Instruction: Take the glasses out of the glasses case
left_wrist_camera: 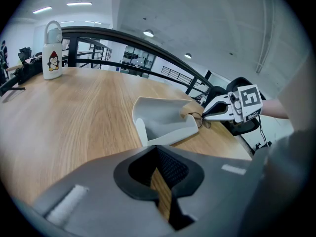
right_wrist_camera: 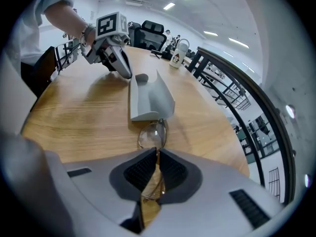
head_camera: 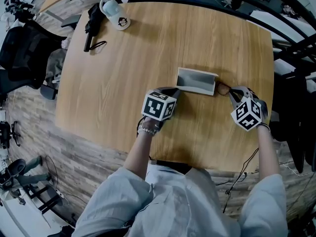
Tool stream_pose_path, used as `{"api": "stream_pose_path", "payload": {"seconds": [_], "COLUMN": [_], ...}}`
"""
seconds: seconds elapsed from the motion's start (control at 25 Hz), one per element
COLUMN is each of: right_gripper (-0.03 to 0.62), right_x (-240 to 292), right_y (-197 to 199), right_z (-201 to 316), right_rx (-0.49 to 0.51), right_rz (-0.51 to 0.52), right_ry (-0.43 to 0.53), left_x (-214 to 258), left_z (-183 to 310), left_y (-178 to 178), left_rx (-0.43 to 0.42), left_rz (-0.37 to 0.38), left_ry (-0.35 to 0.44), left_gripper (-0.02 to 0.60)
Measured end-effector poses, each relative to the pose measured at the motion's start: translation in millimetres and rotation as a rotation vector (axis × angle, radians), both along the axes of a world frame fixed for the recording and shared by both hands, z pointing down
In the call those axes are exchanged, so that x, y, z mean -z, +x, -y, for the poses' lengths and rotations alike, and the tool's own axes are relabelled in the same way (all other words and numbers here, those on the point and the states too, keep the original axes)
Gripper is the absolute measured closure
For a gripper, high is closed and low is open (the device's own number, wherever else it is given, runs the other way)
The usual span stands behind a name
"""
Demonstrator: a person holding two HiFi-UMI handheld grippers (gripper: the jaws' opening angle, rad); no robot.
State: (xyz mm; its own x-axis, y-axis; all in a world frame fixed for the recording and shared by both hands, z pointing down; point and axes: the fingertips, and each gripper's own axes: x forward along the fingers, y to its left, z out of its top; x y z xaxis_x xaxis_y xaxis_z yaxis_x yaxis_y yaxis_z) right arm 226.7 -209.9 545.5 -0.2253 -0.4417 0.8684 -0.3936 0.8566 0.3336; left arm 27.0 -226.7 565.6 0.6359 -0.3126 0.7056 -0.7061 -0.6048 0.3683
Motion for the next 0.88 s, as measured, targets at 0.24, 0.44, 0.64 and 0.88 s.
{"api": "stream_pose_path", "payload": {"seconds": [0.24, 0.44, 0.64, 0.88], "right_gripper": [0.579, 0.489, 0.476, 0.591], "right_x": [-1.8, 3.8, 25.8, 52.4], "right_y": [-0.2, -1.2, -18.7, -46.5], "right_z": [0.4, 1.7, 15.0, 39.3], "right_rx": [0.001, -0.032, -0.041, -0.010], "right_rz": [0.001, 0.027, 0.094, 0.159], "right_ry": [-0.012, -0.036, 0.009, 0.082], "left_x": [-1.2, -0.8, -0.4, -0.7], "left_z": [-0.6, -0.9, -1.4, 0.0], "left_y": [0.9, 1.5, 2.1, 2.0], "left_rx": [-0.001, -0.001, -0.003, -0.002], "left_rz": [-0.001, 0.001, 0.000, 0.000], "left_ry": [-0.001, 0.000, -0.001, 0.000], "left_gripper": [0.577, 0.577, 0.577, 0.577]}}
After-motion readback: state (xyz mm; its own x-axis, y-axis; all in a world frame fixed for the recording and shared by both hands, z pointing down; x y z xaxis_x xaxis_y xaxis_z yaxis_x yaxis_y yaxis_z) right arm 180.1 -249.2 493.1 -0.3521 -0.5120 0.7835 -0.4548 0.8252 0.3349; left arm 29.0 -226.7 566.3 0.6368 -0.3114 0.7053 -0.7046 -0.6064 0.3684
